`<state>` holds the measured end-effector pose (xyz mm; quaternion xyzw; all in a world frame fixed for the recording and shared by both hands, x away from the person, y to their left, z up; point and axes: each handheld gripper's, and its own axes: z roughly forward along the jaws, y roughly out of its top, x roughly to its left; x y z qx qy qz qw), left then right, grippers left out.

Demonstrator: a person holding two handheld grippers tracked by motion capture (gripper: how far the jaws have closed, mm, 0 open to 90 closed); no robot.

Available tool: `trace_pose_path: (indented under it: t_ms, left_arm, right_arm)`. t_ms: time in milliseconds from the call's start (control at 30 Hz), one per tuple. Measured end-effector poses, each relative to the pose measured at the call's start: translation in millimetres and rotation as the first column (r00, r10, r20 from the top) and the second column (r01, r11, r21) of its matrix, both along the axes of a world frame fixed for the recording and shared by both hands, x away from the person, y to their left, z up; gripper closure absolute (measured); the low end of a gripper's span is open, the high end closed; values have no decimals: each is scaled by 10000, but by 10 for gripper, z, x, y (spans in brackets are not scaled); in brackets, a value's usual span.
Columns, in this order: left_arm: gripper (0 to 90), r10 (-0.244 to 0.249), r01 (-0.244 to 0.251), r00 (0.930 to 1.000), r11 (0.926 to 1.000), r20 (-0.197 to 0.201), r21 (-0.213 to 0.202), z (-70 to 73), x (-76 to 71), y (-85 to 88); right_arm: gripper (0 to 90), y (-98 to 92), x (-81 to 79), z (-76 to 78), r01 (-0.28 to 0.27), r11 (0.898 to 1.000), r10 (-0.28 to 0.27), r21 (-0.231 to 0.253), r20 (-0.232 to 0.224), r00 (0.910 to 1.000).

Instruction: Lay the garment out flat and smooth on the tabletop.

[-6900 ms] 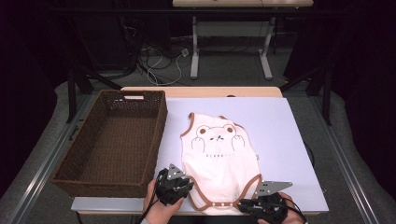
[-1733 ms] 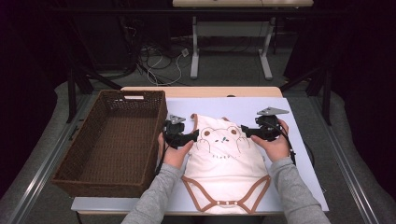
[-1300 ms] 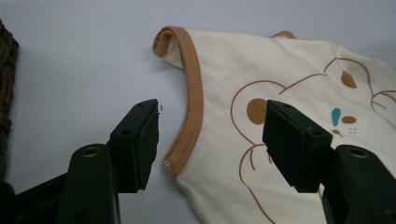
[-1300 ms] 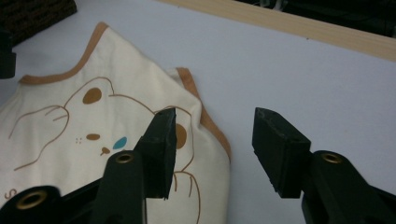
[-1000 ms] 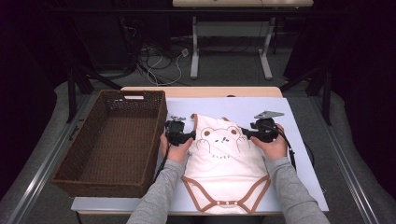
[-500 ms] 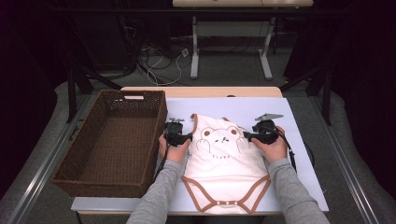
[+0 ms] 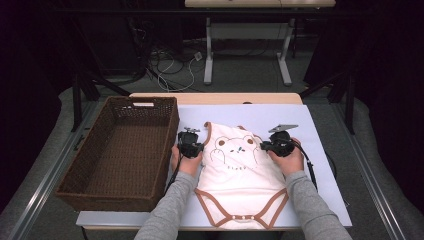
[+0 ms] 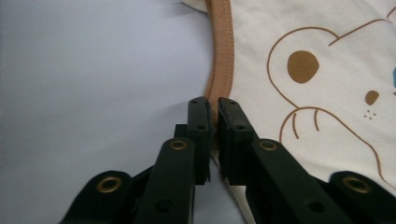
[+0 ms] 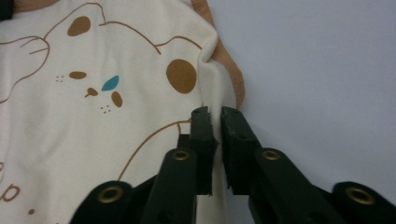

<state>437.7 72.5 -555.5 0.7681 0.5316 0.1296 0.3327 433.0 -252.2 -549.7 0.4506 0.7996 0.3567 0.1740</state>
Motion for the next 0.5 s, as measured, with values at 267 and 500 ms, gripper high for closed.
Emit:
trace_pose_path:
  t_ms: [267, 500]
  left_arm:
    - [872, -207, 219, 9989, 9994, 425, -279, 160, -100, 4]
    - [873, -515, 564, 9944, 9971, 918, -517, 348, -236, 35]
  right_arm:
    - [891, 40, -132, 156, -281, 9996, 281, 7, 448, 9986]
    - [891, -109, -332, 359, 143, 9998, -155, 120, 1048, 9944]
